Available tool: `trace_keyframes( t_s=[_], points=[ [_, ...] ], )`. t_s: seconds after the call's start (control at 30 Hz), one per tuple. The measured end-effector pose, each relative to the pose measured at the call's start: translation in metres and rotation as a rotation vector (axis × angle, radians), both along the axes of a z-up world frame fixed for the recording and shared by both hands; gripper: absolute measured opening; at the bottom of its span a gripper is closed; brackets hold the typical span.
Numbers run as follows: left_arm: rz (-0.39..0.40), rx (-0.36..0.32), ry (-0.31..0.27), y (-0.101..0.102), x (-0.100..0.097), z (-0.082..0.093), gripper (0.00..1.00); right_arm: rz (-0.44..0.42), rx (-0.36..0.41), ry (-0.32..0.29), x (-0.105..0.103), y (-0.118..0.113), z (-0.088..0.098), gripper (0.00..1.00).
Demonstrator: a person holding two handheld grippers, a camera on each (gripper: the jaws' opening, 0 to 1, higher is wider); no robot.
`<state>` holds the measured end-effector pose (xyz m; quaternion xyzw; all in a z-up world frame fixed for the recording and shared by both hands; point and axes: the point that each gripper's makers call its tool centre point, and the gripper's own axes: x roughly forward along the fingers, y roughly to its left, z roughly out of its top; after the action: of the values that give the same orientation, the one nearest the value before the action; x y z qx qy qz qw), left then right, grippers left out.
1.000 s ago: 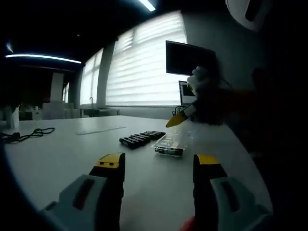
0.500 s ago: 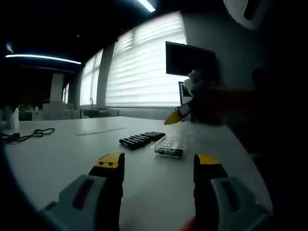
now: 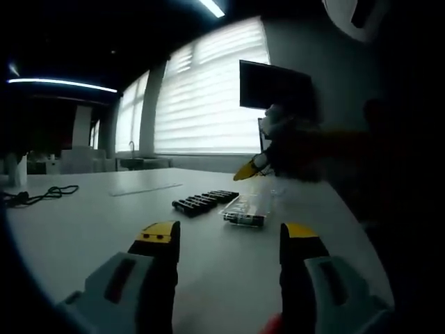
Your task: Grip medicine bottles put into box
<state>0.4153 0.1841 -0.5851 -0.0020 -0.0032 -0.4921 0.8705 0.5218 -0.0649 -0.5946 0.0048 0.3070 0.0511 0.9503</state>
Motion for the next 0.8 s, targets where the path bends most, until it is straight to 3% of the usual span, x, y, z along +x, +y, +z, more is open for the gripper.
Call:
trace_keyframes(
  t_s=[0.73, 0.8],
  points=[
    [0.013, 0.017, -0.014, 0.001, 0.001, -0.001, 0.49, 0.02, -0.024, 0.12, 0.027, -0.027, -0.026, 0.14],
    [0.015, 0.009, -0.012, 0.002, 0.002, 0.0, 0.49, 0.02, 0.025, 0.156, 0.027, -0.025, -0.031, 0.14]
  ],
)
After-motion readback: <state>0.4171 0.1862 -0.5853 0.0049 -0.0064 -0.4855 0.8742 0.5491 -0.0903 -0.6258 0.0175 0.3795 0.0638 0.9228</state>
